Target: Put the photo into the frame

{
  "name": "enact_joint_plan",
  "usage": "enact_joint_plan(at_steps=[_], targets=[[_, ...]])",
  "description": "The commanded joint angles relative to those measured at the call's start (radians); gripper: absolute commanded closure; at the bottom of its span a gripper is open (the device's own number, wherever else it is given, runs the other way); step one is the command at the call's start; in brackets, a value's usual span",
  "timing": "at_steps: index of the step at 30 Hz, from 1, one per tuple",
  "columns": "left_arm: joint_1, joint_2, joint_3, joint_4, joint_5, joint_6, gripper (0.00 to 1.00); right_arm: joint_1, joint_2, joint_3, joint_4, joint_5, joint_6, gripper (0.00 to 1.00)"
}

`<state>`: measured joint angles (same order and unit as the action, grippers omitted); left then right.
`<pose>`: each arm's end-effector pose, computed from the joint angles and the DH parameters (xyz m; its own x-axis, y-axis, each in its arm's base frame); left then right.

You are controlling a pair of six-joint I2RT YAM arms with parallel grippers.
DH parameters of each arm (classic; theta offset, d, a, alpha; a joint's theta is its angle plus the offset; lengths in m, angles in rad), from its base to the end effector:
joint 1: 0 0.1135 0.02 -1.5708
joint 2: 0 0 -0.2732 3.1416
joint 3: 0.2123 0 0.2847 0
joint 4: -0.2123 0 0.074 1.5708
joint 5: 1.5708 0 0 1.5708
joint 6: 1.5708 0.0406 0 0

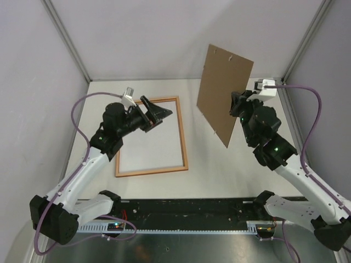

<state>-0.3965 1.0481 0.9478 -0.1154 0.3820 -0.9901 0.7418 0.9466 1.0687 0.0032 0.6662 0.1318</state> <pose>0.2484 -0.1204 0.3581 -0.6888 -0.5527 -0.4692 0.2158 0.4615 -0.8605 0.1897 0.1398 0.4419 0.0809 0.2143 -0.9734 -0.0905 0.9742 0.2070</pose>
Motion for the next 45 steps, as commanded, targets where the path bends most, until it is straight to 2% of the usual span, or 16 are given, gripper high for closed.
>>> enact_joint_plan(at_steps=[1, 5, 15, 27, 34, 45], targets=[[0.010, -0.058, -0.136, 0.243, 0.079, -0.139, 0.01, -0.131, 0.008, 0.036, -0.026, -0.404, 0.330, 1.00], [0.008, -0.088, -0.307, 0.454, 0.089, -0.276, 0.01, -0.177, 0.035, 0.036, 0.057, -0.469, 0.438, 1.00], [0.001, -0.160, -0.487, 0.655, -0.007, -0.435, 0.01, -0.190, 0.054, 0.029, 0.166, -0.412, 0.646, 1.00], [-0.047, -0.220, -0.532, 0.688, -0.163, -0.509, 0.02, -0.196, 0.050, -0.026, 0.244, -0.346, 0.857, 1.00], [-0.055, -0.141, -0.494, 0.755, -0.196, -0.510, 0.02, -0.213, 0.042, -0.098, 0.301, -0.367, 0.977, 1.00], [-0.083, -0.017, -0.473, 0.854, -0.237, -0.546, 0.04, -0.231, 0.022, -0.187, 0.362, -0.384, 1.070, 1.00]])
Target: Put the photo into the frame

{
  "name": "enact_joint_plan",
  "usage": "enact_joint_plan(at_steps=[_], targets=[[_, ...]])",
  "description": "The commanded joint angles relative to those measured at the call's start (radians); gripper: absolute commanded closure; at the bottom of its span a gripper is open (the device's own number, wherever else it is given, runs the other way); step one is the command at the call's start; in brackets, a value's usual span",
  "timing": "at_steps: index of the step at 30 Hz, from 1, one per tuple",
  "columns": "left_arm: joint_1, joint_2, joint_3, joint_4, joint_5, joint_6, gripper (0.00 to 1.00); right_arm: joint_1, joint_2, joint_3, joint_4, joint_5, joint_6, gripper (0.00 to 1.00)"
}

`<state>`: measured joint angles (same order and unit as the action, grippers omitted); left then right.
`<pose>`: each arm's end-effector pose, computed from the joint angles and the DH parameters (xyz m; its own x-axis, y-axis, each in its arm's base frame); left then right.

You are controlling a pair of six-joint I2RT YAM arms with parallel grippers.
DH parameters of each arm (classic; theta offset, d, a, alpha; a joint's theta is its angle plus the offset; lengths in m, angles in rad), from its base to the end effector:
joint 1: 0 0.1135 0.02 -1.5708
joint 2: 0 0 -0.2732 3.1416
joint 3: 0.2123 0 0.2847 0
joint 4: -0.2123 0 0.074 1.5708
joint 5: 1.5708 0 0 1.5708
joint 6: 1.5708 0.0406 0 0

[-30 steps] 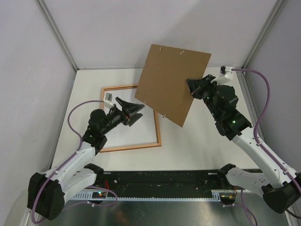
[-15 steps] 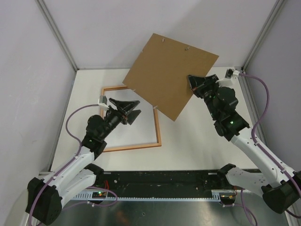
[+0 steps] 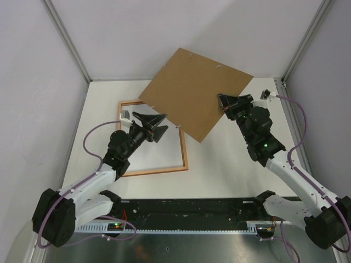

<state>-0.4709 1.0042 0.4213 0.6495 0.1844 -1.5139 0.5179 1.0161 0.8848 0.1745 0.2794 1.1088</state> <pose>0.2215 -0.1211 0.2485 -0.6047 -0.7935 -0.0689 0.0939 0.0150 -0.9955 0.2426 0.1253 0.3737 -0.1949 0.8792 -0.4347 -0.1390 0.4139 0.8996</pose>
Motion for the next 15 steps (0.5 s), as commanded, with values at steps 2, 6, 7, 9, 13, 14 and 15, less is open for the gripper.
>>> enact_joint_plan(at_steps=[2, 6, 7, 9, 13, 14, 15], targets=[[-0.011, 0.052, 0.066, 0.110, -0.041, -0.028, 0.06, -0.008, -0.051, -0.022, 0.199, -0.003, 0.106, 1.00], [-0.011, 0.107, 0.103, 0.141, -0.038, -0.036, 0.13, -0.012, -0.060, -0.062, 0.221, -0.017, 0.131, 1.00], [-0.011, 0.121, 0.111, 0.145, -0.035, -0.036, 0.16, -0.013, -0.063, -0.071, 0.227, -0.022, 0.138, 1.00], [-0.011, 0.141, 0.122, 0.152, -0.033, -0.038, 0.21, -0.015, -0.067, -0.092, 0.240, -0.032, 0.151, 1.00], [-0.011, 0.166, 0.126, 0.171, -0.035, -0.043, 0.35, -0.016, -0.076, -0.137, 0.266, -0.051, 0.187, 1.00], [-0.011, 0.171, 0.126, 0.176, -0.036, -0.044, 0.38, -0.016, -0.079, -0.148, 0.273, -0.054, 0.194, 1.00], [-0.011, 0.175, 0.127, 0.181, -0.038, -0.045, 0.41, -0.016, -0.081, -0.162, 0.283, -0.057, 0.202, 1.00]])
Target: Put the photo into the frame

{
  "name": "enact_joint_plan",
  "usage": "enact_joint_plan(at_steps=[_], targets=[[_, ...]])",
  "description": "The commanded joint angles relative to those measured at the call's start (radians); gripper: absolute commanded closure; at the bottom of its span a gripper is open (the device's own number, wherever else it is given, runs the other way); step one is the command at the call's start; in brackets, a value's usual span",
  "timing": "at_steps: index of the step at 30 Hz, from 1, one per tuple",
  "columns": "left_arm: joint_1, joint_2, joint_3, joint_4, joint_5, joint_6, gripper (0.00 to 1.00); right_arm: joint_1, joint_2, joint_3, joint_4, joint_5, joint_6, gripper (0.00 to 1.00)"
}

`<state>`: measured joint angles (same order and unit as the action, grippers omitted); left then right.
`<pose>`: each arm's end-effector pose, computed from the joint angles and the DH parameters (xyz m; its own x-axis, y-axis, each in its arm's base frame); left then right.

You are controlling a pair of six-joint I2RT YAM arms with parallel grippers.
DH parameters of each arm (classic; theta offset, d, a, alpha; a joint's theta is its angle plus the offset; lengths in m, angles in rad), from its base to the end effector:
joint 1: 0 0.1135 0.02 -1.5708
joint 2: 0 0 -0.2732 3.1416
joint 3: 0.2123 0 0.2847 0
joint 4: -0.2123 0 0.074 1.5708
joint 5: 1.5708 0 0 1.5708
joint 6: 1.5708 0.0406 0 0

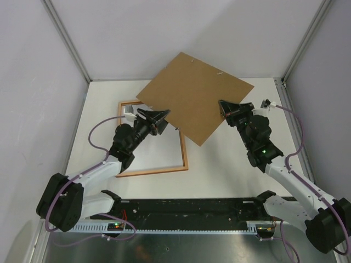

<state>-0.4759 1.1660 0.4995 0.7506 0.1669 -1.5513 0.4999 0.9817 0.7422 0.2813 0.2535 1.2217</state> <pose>0.2475 -0.1351 0.2493 -0.5974 -0.8013 -0.0334 0.0863 -0.0229 -0.9960 0.2383 0.1186 0.3376 -0.2168 0.9181 -0.3319 -0.1180 0.3129 0.9424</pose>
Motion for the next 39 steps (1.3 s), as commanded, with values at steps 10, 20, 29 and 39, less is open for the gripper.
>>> enact_joint_plan(at_steps=[10, 20, 29, 39], targets=[[-0.006, 0.055, 0.057, 0.133, -0.031, -0.018, 0.55, -0.006, -0.052, -0.109, 0.231, -0.069, 0.143, 1.00], [0.007, 0.099, 0.086, 0.139, 0.009, -0.006, 0.74, -0.021, -0.068, -0.169, 0.242, -0.138, 0.126, 1.00], [0.033, 0.140, 0.130, 0.133, 0.072, 0.031, 1.00, -0.073, -0.066, -0.211, 0.234, -0.251, 0.081, 0.88], [0.174, 0.068, 0.241, -0.074, 0.127, 0.198, 1.00, -0.162, -0.130, -0.210, -0.072, -0.346, -0.087, 0.15]])
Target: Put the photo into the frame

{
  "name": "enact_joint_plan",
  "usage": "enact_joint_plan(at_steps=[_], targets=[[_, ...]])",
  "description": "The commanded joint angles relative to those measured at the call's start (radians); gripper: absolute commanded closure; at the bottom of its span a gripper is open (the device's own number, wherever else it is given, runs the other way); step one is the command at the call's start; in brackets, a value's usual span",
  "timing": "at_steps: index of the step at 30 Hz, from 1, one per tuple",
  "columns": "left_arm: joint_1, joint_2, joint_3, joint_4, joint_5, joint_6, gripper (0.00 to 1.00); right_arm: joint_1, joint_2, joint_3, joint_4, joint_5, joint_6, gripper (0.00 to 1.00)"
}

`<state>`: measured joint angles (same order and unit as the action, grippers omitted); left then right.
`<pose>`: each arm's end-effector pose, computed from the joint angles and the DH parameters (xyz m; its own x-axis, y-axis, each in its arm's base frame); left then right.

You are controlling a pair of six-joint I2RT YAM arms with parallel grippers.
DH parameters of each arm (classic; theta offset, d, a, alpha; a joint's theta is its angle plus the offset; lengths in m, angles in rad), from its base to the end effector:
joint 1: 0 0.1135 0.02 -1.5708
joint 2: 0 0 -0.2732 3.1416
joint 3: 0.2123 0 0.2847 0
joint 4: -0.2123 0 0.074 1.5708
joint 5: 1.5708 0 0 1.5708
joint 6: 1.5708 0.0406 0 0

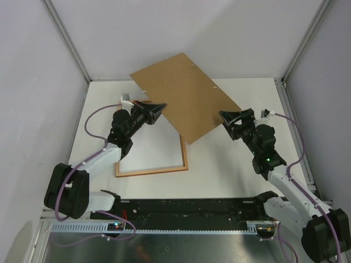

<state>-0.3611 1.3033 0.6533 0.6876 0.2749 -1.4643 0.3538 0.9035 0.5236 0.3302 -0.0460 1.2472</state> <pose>0.2942 -0.1229 0.2606 -0.5867 -0.8014 -0.1164 0.0981 0.0723 -0.9925 0.2302 0.0870 0.2749 -0.3838 0.8679 -0.3154 -0.0796 0.3092 0.9477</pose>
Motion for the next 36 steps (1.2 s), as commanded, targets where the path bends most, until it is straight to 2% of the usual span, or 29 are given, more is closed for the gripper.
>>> enact_joint_plan(at_steps=[1, 8, 10, 13, 18, 25, 30, 36], targets=[[0.074, -0.078, 0.098, -0.031, 0.025, 0.123, 1.00, -0.017, -0.062, 0.009, -0.151, -0.044, -0.135, 0.14], [0.208, -0.141, 0.165, -0.173, 0.072, 0.213, 1.00, -0.022, -0.034, 0.016, -0.281, -0.084, -0.332, 0.13], [0.254, -0.169, 0.182, -0.225, 0.090, 0.240, 1.00, -0.022, 0.047, 0.043, -0.291, -0.117, -0.402, 0.16], [0.323, -0.221, 0.210, -0.328, 0.102, 0.289, 1.00, 0.010, 0.214, 0.136, -0.332, -0.146, -0.515, 0.26], [0.458, -0.315, 0.254, -0.492, 0.103, 0.364, 1.00, 0.151, 0.502, 0.342, -0.447, -0.018, -0.684, 0.32], [0.585, -0.387, 0.284, -0.602, 0.150, 0.427, 1.00, 0.287, 0.726, 0.463, -0.456, 0.041, -0.738, 0.36], [0.617, -0.376, 0.311, -0.632, 0.206, 0.451, 1.00, 0.365, 0.815, 0.530, -0.511, 0.119, -0.781, 0.36], [0.625, -0.314, 0.360, -0.644, 0.308, 0.477, 1.00, 0.399, 0.869, 0.539, -0.523, 0.129, -0.793, 0.36]])
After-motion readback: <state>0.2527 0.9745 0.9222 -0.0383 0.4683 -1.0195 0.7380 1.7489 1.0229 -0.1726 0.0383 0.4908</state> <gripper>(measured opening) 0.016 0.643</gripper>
